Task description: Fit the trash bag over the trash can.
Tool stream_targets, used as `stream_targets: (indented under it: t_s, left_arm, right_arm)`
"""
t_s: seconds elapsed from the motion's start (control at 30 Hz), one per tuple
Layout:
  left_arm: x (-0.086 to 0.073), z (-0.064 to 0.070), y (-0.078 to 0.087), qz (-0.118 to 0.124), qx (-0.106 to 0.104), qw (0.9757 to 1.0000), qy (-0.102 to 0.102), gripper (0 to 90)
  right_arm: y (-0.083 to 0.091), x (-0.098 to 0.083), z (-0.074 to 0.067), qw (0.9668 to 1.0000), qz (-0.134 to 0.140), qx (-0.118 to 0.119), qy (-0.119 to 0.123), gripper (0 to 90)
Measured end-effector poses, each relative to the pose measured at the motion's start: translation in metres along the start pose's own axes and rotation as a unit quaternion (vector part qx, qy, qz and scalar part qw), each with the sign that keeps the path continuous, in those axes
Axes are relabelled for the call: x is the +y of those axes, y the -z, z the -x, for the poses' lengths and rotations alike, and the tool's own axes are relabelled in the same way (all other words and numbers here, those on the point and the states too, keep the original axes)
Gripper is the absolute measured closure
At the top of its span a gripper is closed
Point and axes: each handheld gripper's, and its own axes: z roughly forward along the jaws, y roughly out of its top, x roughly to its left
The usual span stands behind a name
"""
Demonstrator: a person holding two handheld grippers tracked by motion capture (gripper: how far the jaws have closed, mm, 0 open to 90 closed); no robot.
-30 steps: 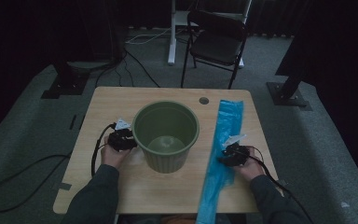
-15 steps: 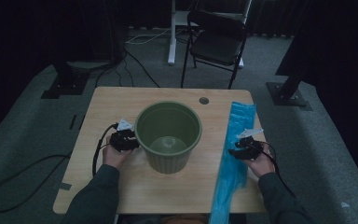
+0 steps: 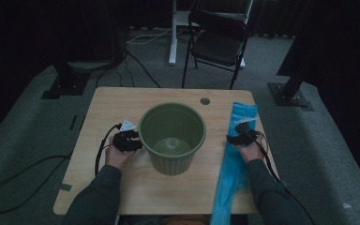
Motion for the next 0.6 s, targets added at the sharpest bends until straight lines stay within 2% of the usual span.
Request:
stream_targets:
  t_s: [0.3,0.6]
  left_arm:
    - [0.001,0.0,-0.001,0.0,0.002,1.0,0.0,52.3]
    - [0.001,-0.001,-0.002,-0.001,0.002,1.0,-0.003,52.2]
  right_arm:
    - [-0.013,0.003,0.008,0.9989,-0.01,0.005,-0.047,36.0]
    - [-0.021,0.002,0.007,0.9983,-0.018,0.008,-0.054,33.7]
